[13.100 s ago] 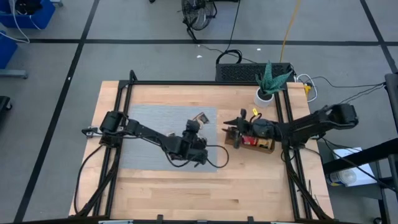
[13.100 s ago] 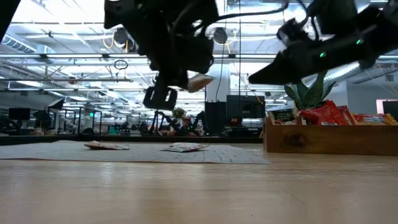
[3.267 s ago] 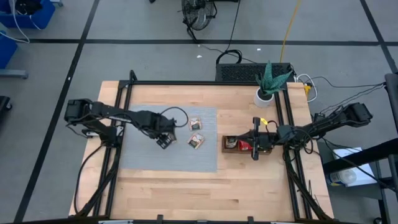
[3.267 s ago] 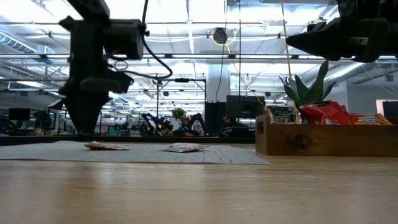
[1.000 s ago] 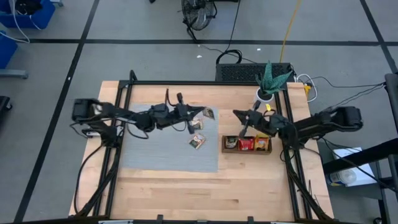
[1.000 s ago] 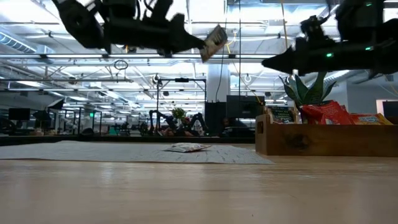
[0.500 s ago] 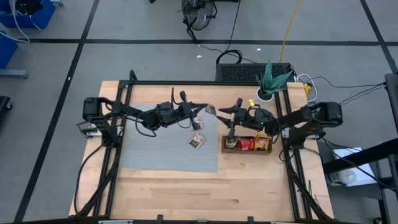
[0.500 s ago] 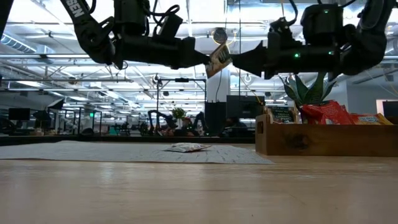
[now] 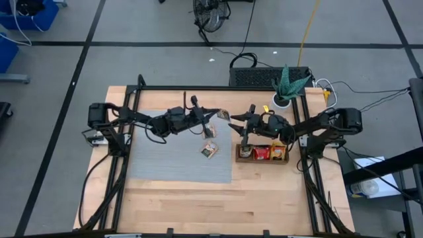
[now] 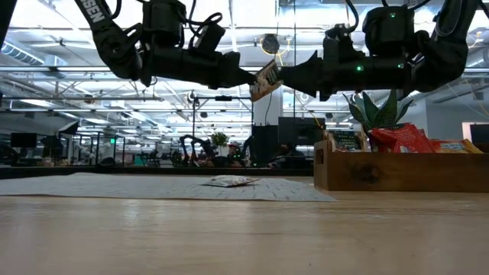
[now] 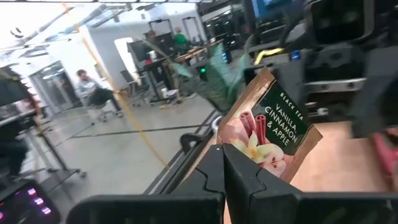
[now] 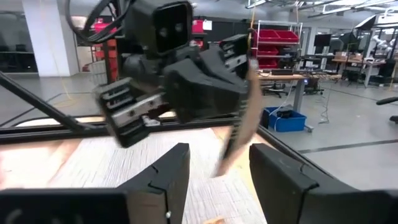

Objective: Pick & Place Tea
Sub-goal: Put the brown tea bag into the left section of the wooden organizer

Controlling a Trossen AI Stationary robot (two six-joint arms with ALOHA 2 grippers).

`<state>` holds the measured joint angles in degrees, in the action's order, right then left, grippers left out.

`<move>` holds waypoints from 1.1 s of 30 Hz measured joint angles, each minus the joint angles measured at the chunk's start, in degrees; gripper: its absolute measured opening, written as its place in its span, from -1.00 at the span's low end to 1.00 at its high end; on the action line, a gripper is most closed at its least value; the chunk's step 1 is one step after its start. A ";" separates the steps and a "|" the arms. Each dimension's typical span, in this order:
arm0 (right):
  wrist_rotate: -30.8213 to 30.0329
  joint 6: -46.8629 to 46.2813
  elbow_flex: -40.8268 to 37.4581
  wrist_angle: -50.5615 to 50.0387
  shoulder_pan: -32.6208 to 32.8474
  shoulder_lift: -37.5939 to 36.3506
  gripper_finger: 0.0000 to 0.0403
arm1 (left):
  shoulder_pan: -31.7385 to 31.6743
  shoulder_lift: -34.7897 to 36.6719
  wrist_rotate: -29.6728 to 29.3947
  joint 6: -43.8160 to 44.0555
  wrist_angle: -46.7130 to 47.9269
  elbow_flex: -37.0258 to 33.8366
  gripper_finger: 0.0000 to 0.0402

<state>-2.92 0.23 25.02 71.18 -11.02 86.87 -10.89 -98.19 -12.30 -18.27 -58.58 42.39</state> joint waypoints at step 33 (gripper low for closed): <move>-3.55 9.90 3.54 -22.14 0.56 -10.58 -1.00 | 1.54 0.39 1.96 6.65 2.16 0.04 -0.81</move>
<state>-6.47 10.13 28.56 49.04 -10.46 76.29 -9.35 -97.80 -10.34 -11.62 -56.42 42.43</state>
